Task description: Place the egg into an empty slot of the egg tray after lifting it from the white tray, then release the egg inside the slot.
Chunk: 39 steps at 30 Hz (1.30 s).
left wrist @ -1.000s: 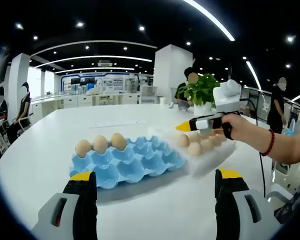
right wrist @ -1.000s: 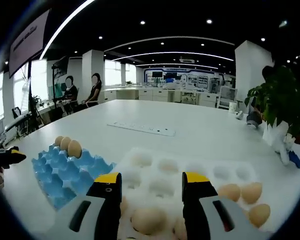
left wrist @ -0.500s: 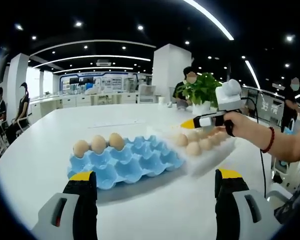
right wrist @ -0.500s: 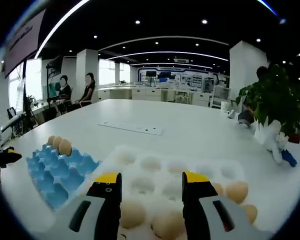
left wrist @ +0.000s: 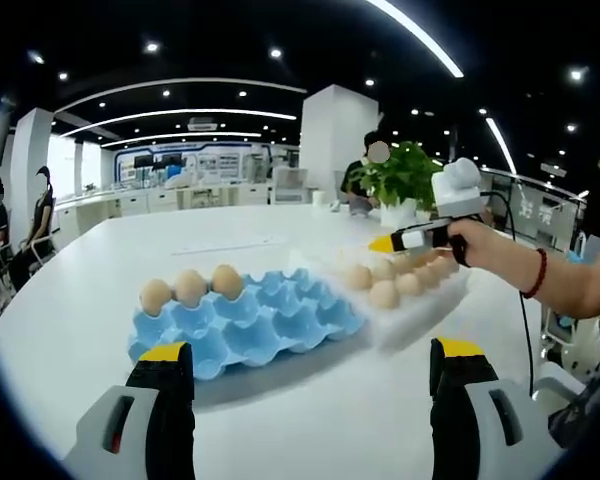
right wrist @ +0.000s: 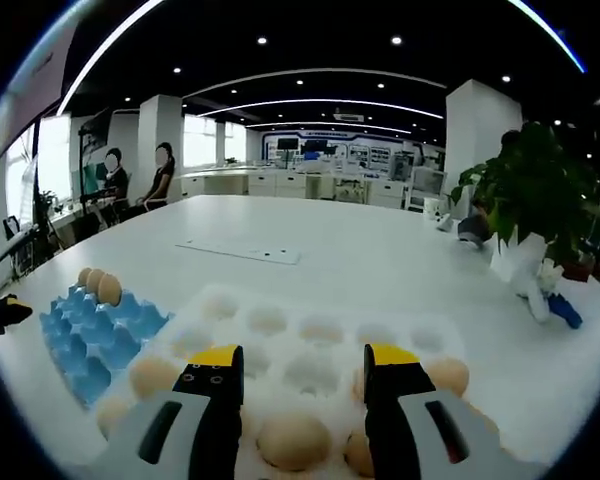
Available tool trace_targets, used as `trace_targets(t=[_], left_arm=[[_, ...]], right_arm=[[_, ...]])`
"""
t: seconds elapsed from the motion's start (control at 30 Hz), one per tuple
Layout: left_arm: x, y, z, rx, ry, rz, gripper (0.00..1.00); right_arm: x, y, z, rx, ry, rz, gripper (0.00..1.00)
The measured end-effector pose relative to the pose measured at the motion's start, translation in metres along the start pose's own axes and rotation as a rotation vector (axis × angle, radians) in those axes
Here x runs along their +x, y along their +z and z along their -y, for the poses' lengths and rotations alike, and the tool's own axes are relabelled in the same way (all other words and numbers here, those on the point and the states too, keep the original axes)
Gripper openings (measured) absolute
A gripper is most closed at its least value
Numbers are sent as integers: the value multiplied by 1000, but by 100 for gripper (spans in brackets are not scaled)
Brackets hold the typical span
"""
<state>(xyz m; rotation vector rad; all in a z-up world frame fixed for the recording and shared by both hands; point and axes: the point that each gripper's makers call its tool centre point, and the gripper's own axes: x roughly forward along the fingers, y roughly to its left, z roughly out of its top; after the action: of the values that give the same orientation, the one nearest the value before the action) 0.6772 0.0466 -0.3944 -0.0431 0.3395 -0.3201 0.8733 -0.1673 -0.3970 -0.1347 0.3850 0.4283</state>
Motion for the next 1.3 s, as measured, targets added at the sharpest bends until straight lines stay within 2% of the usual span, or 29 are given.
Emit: trace_targets(t=[0.43, 0.77, 1.07, 1.23, 1.3], left_arm=[[1, 2, 4, -24, -24, 17, 100], [-1, -1, 7, -22, -22, 9, 100], [-2, 0, 9, -22, -21, 10, 100], [-2, -1, 8, -22, -21, 7, 100], [-1, 1, 9, -19, -22, 8, 100]], right_arm=[[2, -6, 23, 13, -53, -22, 49], [4, -16, 40, 7, -98, -78, 47], [9, -21, 51, 63, -119, -129, 41], [12, -26, 55, 111, -127, -180, 39], [-1, -32, 49, 132, -134, -191, 38]])
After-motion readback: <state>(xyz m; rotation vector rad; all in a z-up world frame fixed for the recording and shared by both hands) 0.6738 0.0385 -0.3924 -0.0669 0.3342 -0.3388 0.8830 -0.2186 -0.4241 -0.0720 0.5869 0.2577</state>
